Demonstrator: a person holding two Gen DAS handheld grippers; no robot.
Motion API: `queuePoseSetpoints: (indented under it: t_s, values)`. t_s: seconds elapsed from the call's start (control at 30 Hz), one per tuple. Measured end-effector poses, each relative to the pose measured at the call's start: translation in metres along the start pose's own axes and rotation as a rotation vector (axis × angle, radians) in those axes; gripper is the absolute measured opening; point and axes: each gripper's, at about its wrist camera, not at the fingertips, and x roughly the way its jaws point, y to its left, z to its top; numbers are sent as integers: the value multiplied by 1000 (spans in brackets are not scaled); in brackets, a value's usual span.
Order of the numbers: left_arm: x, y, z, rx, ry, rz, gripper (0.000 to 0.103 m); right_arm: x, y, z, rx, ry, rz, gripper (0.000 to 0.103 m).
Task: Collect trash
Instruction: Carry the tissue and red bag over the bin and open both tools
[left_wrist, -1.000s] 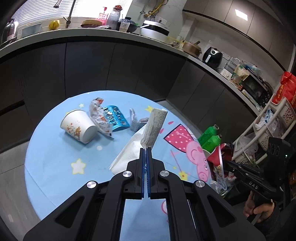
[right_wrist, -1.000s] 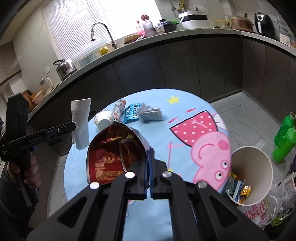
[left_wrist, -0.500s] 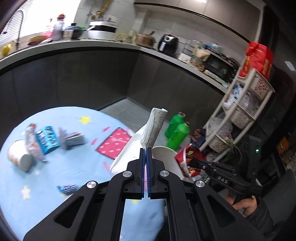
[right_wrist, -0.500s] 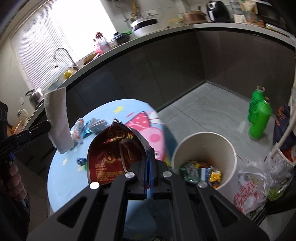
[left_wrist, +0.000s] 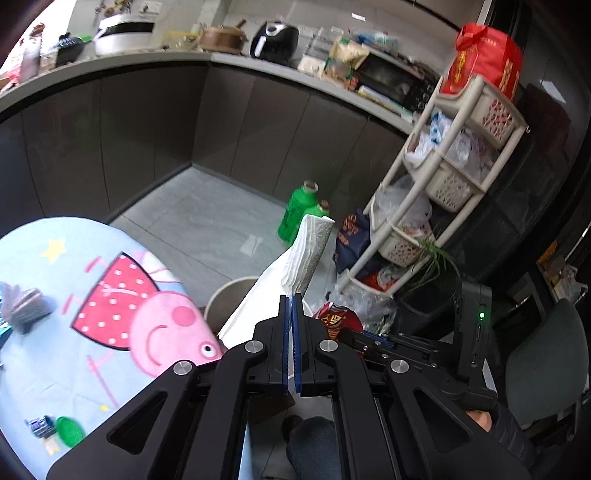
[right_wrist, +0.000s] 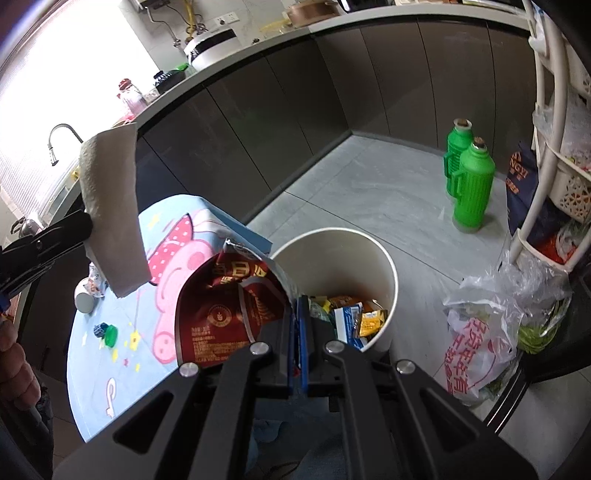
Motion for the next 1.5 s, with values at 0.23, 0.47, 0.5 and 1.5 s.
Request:
queuePoseSetpoints:
  t_s: [0.23,0.47,0.5,1.5]
  values:
    - [63,8,2,-25,114,-3,2,40,-20,-2,35,70,-24,5]
    - [103,13,0,6,166,33,2,79,-30,9,15,102,-39,6]
    - [106,14,0,12,163,52,7,86,-31,11,6,98,-44,12]
    - [-12,53,-12,-216,-43,344,94,35,44,16,-130,28,61,100]
